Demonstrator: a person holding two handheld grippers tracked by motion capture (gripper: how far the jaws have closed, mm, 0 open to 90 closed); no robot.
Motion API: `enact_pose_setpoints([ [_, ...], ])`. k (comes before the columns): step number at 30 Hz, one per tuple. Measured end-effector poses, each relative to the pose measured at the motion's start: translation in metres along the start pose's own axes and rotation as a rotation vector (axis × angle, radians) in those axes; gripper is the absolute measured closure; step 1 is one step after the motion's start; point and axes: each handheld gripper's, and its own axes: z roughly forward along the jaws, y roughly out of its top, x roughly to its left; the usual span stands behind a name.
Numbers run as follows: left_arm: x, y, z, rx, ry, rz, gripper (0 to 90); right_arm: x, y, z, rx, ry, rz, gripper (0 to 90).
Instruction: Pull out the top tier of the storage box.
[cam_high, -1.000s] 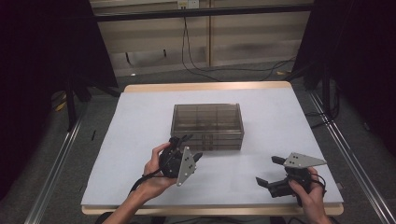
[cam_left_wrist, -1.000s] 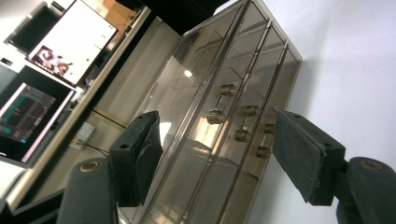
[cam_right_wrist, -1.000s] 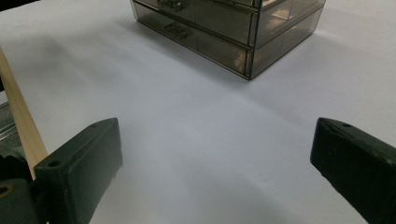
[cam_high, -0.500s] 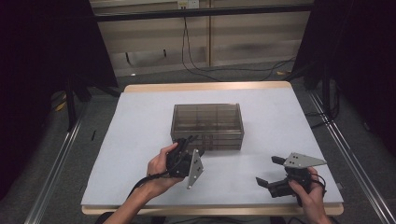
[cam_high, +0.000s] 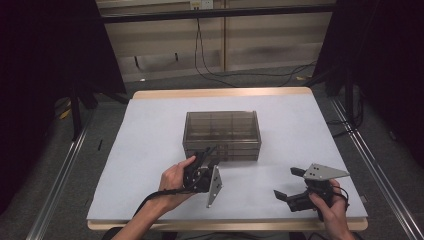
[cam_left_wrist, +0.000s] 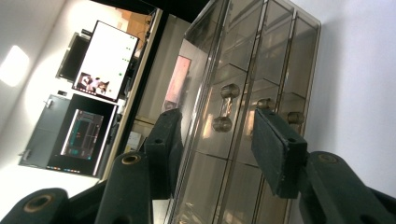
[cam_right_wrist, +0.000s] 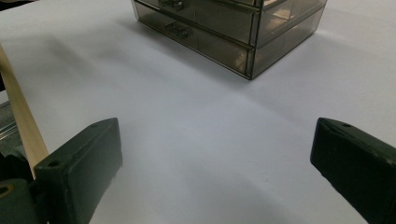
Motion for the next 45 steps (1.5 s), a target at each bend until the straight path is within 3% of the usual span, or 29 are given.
enact_pose_setpoints([
  [5, -0.003, 0.003, 0.003, -0.003, 0.039, 0.062, 56.0, 0.000, 0.000, 0.000, 0.002, 0.003, -0.002, 2.2],
  [8, -0.004, 0.004, 0.004, -0.009, 0.033, 0.071, 58.5, 0.000, 0.000, 0.000, 0.001, 0.001, 0.000, 2.2],
  [9, -0.006, 0.005, 0.004, 0.011, 0.039, 0.089, 59.5, 0.000, 0.000, 0.000, 0.002, 0.002, -0.001, 2.2],
  [14, -0.009, 0.005, 0.006, 0.021, 0.052, 0.093, 61.8, 0.000, 0.000, 0.000, 0.004, 0.003, 0.001, 2.2],
  [16, -0.010, 0.007, 0.004, 0.023, 0.058, 0.121, 62.9, 0.000, 0.000, 0.000, 0.004, 0.003, 0.001, 2.2],
  [19, -0.012, 0.010, 0.004, 0.020, 0.066, 0.120, 65.9, 0.000, 0.000, 0.000, 0.004, 0.003, 0.002, 2.2],
  [23, -0.013, 0.011, 0.007, 0.037, 0.083, 0.161, 66.7, 0.001, 0.000, 0.000, 0.004, 0.003, 0.000, 2.2],
  [26, -0.014, 0.012, 0.009, 0.033, 0.083, 0.155, 67.6, 0.000, 0.000, 0.000, 0.002, 0.003, -0.002, 2.2],
  [33, -0.019, 0.012, 0.015, 0.077, 0.092, 0.204, 72.7, 0.000, 0.000, 0.000, 0.004, 0.003, -0.002, 2.2],
  [39, -0.019, 0.008, 0.021, 0.115, 0.089, 0.206, 75.4, 0.000, 0.000, 0.000, 0.002, 0.002, -0.003, 2.2],
  [42, -0.020, 0.008, 0.022, 0.122, 0.114, 0.203, 75.1, 0.000, 0.000, 0.000, 0.003, 0.003, -0.003, 2.2],
  [45, -0.022, 0.006, 0.026, 0.151, 0.101, 0.214, 76.2, 0.000, 0.000, 0.000, 0.005, 0.003, -0.001, 2.3],
])
